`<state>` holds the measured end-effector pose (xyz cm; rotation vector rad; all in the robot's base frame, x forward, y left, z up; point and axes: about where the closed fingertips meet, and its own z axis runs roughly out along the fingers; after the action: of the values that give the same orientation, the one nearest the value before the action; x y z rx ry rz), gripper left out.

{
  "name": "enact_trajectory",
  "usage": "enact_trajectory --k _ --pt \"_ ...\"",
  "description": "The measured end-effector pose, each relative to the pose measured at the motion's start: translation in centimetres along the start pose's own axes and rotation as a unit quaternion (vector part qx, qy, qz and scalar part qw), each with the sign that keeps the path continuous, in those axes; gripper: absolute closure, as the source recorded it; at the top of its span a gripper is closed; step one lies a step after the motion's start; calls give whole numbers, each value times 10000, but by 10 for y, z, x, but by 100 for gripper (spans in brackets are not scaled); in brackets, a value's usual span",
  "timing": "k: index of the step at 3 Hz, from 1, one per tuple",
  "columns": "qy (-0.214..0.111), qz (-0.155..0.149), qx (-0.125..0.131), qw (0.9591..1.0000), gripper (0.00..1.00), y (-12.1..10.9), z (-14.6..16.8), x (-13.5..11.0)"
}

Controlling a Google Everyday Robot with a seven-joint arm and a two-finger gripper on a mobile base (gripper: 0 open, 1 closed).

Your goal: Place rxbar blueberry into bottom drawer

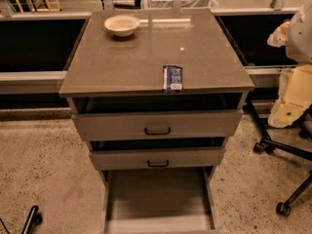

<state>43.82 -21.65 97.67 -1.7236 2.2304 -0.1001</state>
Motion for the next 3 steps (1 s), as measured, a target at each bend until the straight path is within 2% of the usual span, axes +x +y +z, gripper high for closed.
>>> enact_trajectory --k 1,2,3 --pt "0 -1 5 10000 0 -1 1 -2" --pt "-243 -315 -132 9991 0 -26 25 -35" --pt "-499 -856 -406 9942 0 -66 68 -91"
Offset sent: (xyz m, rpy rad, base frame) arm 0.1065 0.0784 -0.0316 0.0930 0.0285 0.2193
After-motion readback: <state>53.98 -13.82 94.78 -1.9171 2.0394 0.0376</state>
